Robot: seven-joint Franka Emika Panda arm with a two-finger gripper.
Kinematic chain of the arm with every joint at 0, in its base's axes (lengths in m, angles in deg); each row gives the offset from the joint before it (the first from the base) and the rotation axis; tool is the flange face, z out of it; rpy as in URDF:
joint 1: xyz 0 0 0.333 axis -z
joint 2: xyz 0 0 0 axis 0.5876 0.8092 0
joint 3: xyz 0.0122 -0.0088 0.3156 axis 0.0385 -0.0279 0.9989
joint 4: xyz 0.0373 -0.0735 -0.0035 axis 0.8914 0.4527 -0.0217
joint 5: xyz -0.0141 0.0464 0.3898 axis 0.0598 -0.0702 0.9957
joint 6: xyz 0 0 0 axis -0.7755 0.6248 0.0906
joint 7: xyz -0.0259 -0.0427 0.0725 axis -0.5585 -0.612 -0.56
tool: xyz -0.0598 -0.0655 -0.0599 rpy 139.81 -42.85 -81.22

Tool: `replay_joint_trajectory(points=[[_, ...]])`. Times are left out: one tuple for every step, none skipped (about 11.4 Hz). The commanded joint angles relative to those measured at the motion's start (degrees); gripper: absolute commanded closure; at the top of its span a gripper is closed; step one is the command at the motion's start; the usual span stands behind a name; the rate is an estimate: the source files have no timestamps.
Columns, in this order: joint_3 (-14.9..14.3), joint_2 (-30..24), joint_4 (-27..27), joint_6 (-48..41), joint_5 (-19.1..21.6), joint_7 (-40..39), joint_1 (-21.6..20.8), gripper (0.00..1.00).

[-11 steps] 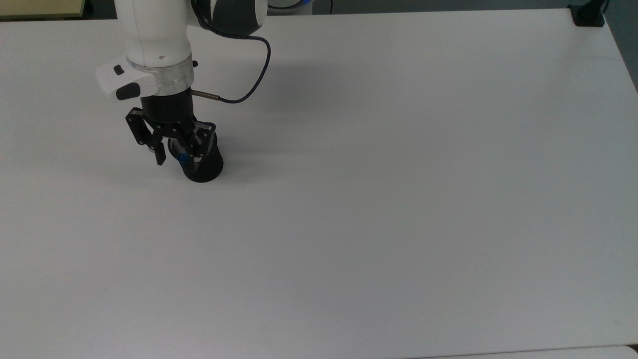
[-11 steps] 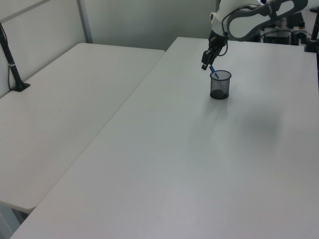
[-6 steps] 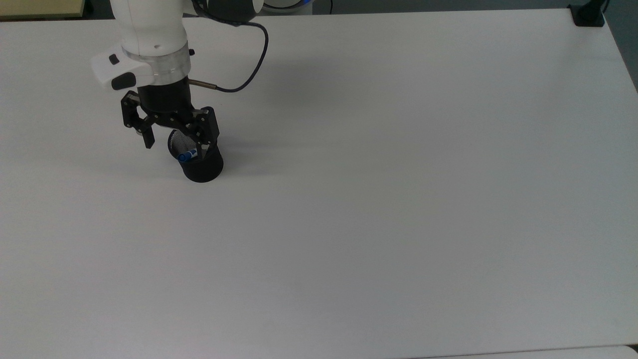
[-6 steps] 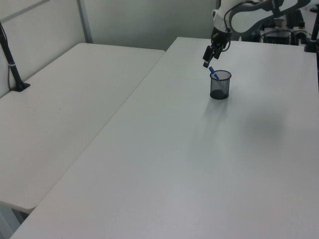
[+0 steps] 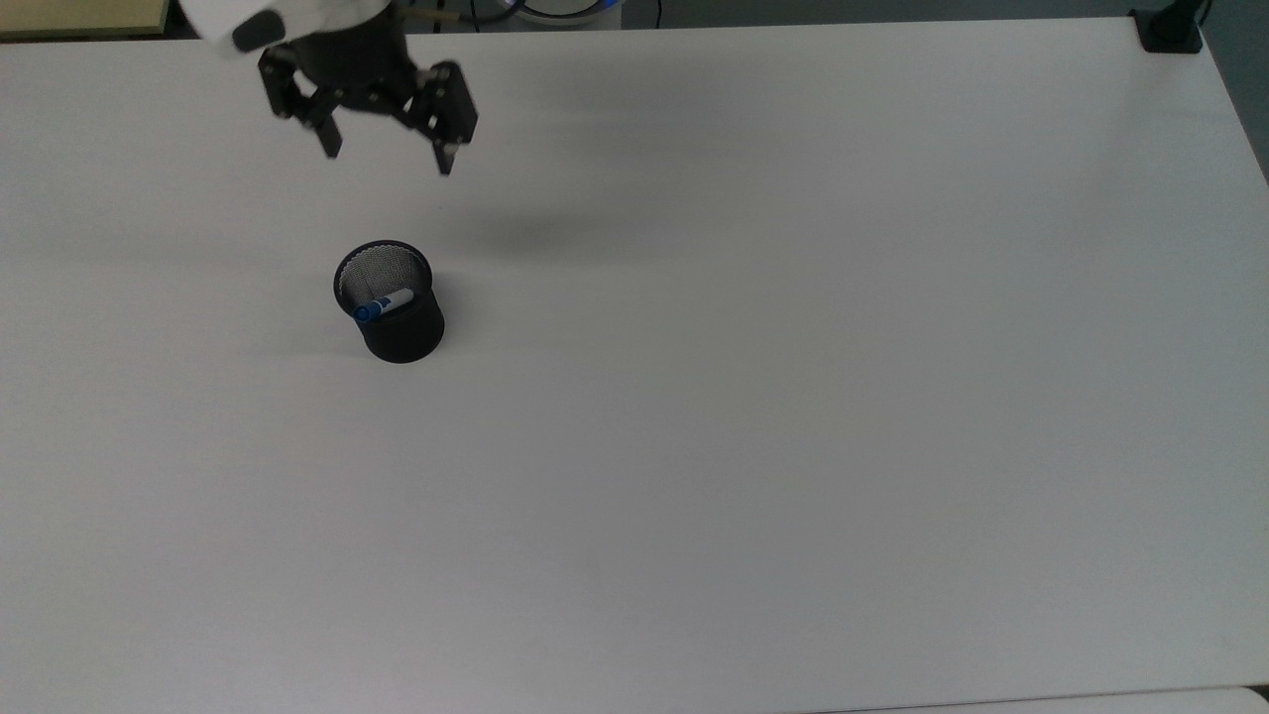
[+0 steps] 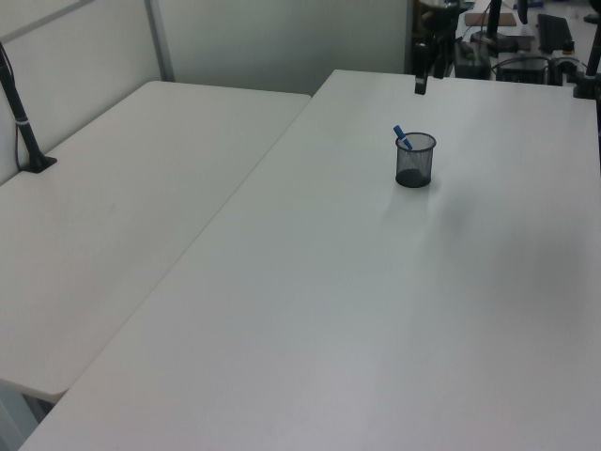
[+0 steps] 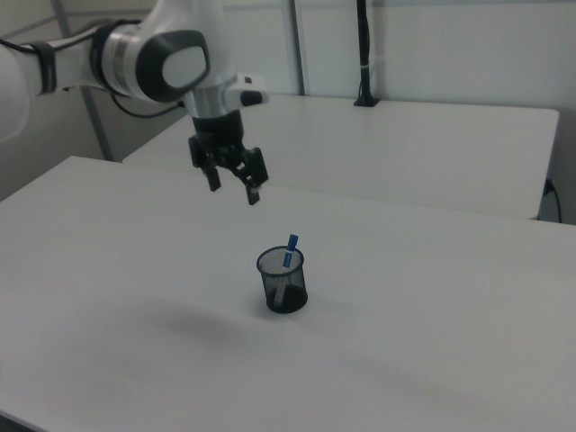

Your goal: Insert the marker

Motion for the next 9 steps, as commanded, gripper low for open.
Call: replay_joint_trajectory(points=[[-0.6, -3.5, -1.7, -9.8, -1.8, -0.4, -4.1, 0.0], [-0.6, -4.2, -1.8, -11.3, -2.1, -0.4, -4.3, 0.0], [-0.6, -4.6, -1.8, -11.5, -2.2, -0.4, -4.3, 0.0], [-0.6, -4.7, -1.7, -11.5, -3.0, -0.3, -4.3, 0.0], [-0.6, -4.7, -1.6, -11.4, -3.3, -0.3, -4.6, 0.0], [-0.6, -4.7, -1.6, -11.3, -3.3, -0.3, -4.6, 0.0], [-0.7, -4.7, -1.6, -11.2, -3.3, -0.3, -4.6, 0.0], [-0.9, -4.7, -1.6, -11.1, -3.3, -0.3, -4.6, 0.0], [-1.1, -4.7, -1.7, -11.0, -3.3, -0.3, -4.6, 0.0]])
